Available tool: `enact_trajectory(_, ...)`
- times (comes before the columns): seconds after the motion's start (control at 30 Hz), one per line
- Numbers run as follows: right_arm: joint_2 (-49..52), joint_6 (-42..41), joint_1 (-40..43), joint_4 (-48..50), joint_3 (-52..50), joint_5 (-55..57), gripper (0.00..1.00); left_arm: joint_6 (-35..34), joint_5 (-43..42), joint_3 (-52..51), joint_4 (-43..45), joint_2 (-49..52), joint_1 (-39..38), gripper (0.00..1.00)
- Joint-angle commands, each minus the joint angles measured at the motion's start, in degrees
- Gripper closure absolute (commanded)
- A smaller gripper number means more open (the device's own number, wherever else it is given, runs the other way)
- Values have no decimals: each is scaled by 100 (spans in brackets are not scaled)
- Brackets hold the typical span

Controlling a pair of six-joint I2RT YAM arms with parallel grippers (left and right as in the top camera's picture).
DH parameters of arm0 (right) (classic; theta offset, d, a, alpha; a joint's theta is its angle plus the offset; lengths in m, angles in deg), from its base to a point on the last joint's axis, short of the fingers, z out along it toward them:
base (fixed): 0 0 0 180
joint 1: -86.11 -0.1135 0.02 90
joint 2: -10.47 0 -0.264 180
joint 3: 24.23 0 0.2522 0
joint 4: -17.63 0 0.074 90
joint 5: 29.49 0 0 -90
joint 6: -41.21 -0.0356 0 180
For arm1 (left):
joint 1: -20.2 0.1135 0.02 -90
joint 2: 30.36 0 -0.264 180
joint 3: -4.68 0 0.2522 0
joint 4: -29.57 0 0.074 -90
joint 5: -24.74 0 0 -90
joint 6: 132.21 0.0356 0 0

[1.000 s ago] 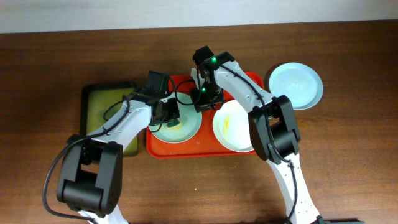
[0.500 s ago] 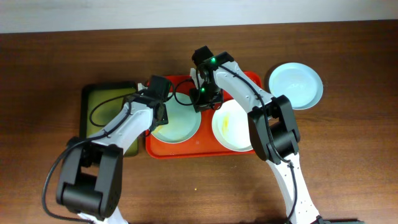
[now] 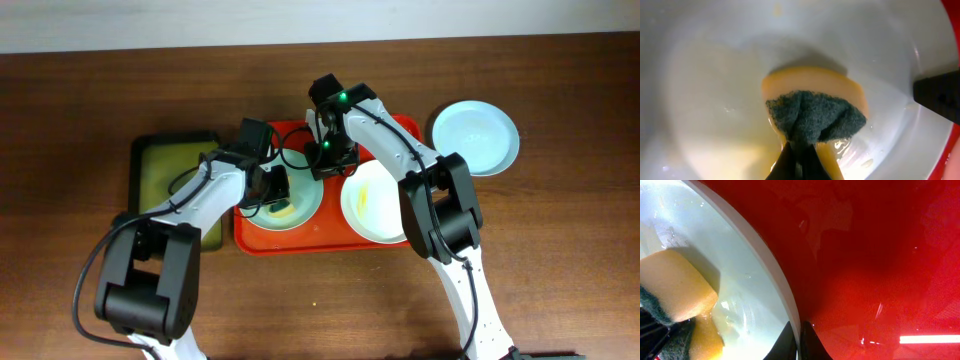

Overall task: Clean dirty plates on tray and stack at the side
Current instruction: 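Scrub the light green plate with the left sponge while right holds it, then lift the green plate with the right gripper and stack it on the blue plate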

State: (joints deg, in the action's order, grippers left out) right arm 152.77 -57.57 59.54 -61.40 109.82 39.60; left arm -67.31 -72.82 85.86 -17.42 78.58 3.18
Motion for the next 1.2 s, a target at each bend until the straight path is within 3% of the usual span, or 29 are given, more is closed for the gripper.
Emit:
enact_trajectory(0.0, 144, -28, -7, 59, -164, 361, 95, 31, 1681, -94, -520, 321, -4, 100)
enact_trajectory(0.1, 144, -28, -7, 57, -164, 361, 95, 28, 2931, -94, -831, 151, 35, 100)
enact_trajectory(0.23, 144, -31, -7, 57, -164, 354, 96, 31, 3661, -83, -822, -330, 28, 100)
enact_trajectory(0.53, -258, -24, -7, -372, 470, 756, 96, 33, 3010, -70, -435, -1480, 31, 100)
enact_trajectory(0.8, -841, -4, -332, -2267, 2247, 3445, 96, 31, 2771, -72, -837, -2938, 610, 100)
enact_trajectory(0.93, -857, -4, -911, -3091, 3147, 5508, 96, 26, 2780, -83, -1104, -2944, 1143, 100)
enact_trajectory(1.17, -898, 498, -2013, -3187, 3263, 8859, 96, -271, 2767, -101, -1104, -2848, 1467, 100)
